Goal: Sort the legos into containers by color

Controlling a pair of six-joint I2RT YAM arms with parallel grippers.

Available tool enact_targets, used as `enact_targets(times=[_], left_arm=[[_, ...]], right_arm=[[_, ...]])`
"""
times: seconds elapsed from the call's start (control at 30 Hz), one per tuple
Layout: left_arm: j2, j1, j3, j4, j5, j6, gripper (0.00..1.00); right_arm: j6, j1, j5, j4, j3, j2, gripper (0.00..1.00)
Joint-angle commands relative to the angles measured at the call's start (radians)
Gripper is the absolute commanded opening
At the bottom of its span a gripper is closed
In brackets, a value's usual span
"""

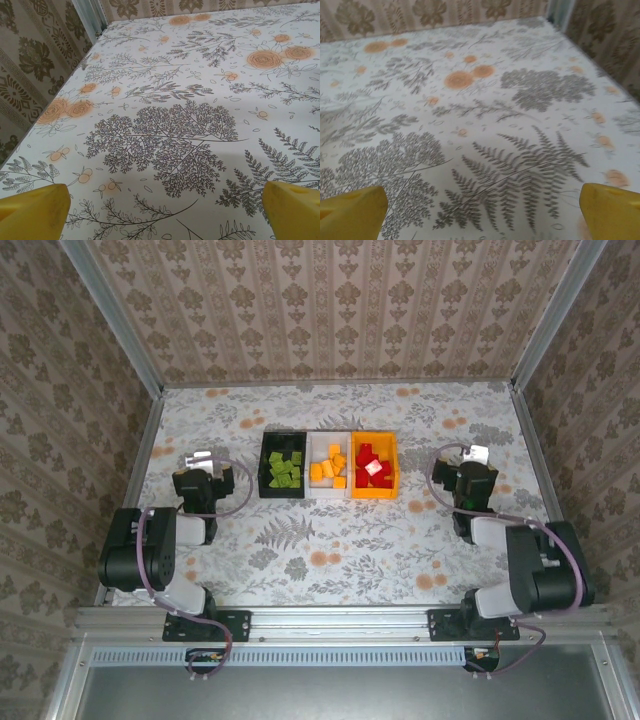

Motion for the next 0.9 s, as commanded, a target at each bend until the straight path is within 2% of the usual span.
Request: enact_targets(times=[0.0, 0.03, 0.1, 0.87], left_arm=[[-0.011, 0.01, 0.009, 0.028, 0.015, -0.005, 1.0], [-0.011, 0.011, 0.009, 0.028, 0.016, -0.005, 1.0], [-0.009, 0.011, 0.011, 0.028, 0.017, -0.005, 1.0], [-0.009, 0.002, 0.011, 0.028, 0.007, 0.004, 1.0]], right_arm=[[-0.046, 0.002, -0.12, 0.147, 0.008, 0.081, 1.0], [-0.062, 0.006, -0.142, 0.207, -0.009, 0.1, 1.0], [-0.056, 0.008, -0.133, 0.156, 0.003, 0.085, 1.0], [-0.058, 0.012, -0.125, 0.171, -0.002, 0.086, 1.0]])
